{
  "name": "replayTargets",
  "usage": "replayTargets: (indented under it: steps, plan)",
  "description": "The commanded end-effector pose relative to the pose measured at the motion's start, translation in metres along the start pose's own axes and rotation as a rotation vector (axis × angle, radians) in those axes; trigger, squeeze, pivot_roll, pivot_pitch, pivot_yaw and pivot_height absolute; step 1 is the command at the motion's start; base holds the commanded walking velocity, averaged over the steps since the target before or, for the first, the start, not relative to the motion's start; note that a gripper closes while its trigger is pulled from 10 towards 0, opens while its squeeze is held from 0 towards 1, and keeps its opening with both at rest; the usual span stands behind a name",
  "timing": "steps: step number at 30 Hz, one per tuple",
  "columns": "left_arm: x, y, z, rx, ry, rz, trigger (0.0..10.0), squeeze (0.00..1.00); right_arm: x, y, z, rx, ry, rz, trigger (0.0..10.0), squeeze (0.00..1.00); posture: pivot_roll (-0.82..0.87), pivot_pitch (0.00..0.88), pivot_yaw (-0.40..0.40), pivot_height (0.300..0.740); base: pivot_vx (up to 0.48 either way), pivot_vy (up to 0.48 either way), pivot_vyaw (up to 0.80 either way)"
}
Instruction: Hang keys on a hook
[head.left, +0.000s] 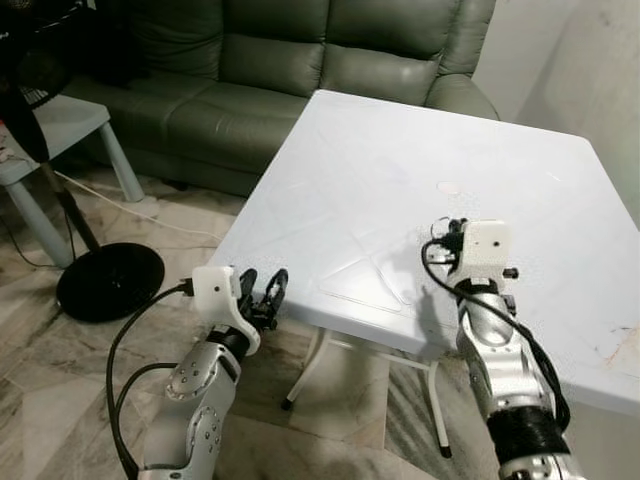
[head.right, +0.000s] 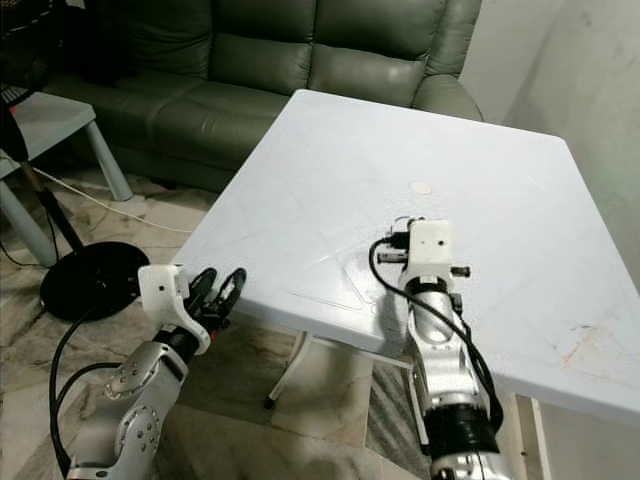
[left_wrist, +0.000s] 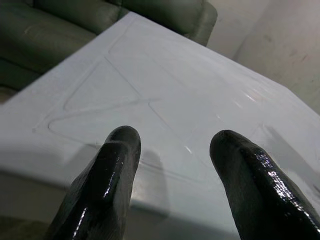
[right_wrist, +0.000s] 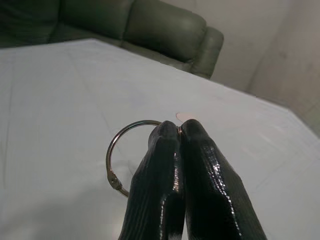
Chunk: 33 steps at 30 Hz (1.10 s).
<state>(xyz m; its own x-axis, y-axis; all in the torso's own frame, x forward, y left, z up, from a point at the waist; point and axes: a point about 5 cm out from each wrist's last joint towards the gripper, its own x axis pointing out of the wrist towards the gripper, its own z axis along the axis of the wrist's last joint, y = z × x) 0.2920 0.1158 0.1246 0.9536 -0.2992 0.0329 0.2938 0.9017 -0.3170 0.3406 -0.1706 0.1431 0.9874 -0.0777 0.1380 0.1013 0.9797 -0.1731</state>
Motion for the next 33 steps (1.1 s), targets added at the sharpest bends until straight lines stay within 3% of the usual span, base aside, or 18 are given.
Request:
replayTargets:
  steps: [1,3,8,9,10,12,14,17,20,24,29,33]
  plan:
    - [0.002,0.001,-0.002,-0.012,0.003,0.002,10.0,0.0,-0.002,-0.007,-0.003,0.147,0.048,-0.022,10.0,0.0,0.09,0.062,-0.09,0.74,0.0,0.0,0.0]
    - [0.003,0.001,-0.001,-0.013,0.0,0.001,10.0,0.0,-0.003,-0.011,-0.003,0.062,0.039,-0.032,10.0,0.0,0.09,0.062,-0.09,0.74,0.0,0.0,0.0]
    - [0.007,0.002,0.005,-0.028,-0.027,0.003,10.0,0.0,-0.007,-0.02,0.005,0.204,0.029,-0.063,10.0,0.0,0.08,0.056,-0.086,0.74,0.0,0.0,0.0]
    - [0.008,0.003,0.006,-0.034,-0.03,0.006,10.0,0.0,-0.008,-0.022,0.007,0.183,0.024,-0.07,10.0,0.0,0.08,0.056,-0.086,0.74,0.0,0.0,0.0]
    - [0.008,0.003,0.008,-0.035,-0.036,0.006,10.0,0.0,-0.008,-0.023,0.007,0.206,0.031,-0.074,10.0,0.0,0.08,0.056,-0.085,0.74,0.0,0.0,0.0]
    - [0.009,0.004,0.01,-0.032,-0.045,0.004,10.0,0.0,-0.009,-0.025,0.007,0.384,0.068,-0.095,10.0,0.0,0.08,0.057,-0.085,0.74,0.0,0.0,0.0]
    - [0.01,0.006,0.012,-0.039,-0.051,0.012,10.0,0.0,-0.011,-0.026,0.011,0.254,0.037,-0.067,10.0,0.0,0.08,0.058,-0.085,0.74,0.0,0.0,0.0]
    - [0.011,0.007,0.016,-0.038,-0.066,0.014,10.0,0.0,-0.015,-0.024,0.013,0.365,0.051,-0.023,10.0,0.0,0.08,0.057,-0.084,0.74,0.0,0.0,0.0]
    - [0.012,0.01,0.024,-0.039,-0.092,0.025,10.0,0.0,-0.024,-0.02,0.023,0.348,-0.035,0.091,10.0,0.0,0.07,0.058,-0.082,0.74,0.0,0.0,0.0]
    - [0.011,0.014,0.029,-0.035,-0.115,0.03,10.0,0.0,-0.031,-0.02,0.027,0.336,-0.067,0.116,10.0,0.0,0.07,0.057,-0.075,0.74,0.0,0.0,0.0]
    - [0.004,0.016,0.021,-0.024,-0.109,0.032,10.0,0.0,-0.056,-0.011,0.011,0.349,-0.06,0.147,10.0,0.0,0.07,0.044,-0.059,0.74,0.0,0.0,0.0]
    - [0.003,0.016,0.018,-0.027,-0.102,0.033,10.0,0.0,-0.061,-0.009,0.006,0.348,-0.046,0.148,10.0,0.0,0.07,0.037,-0.055,0.74,0.0,0.0,0.0]
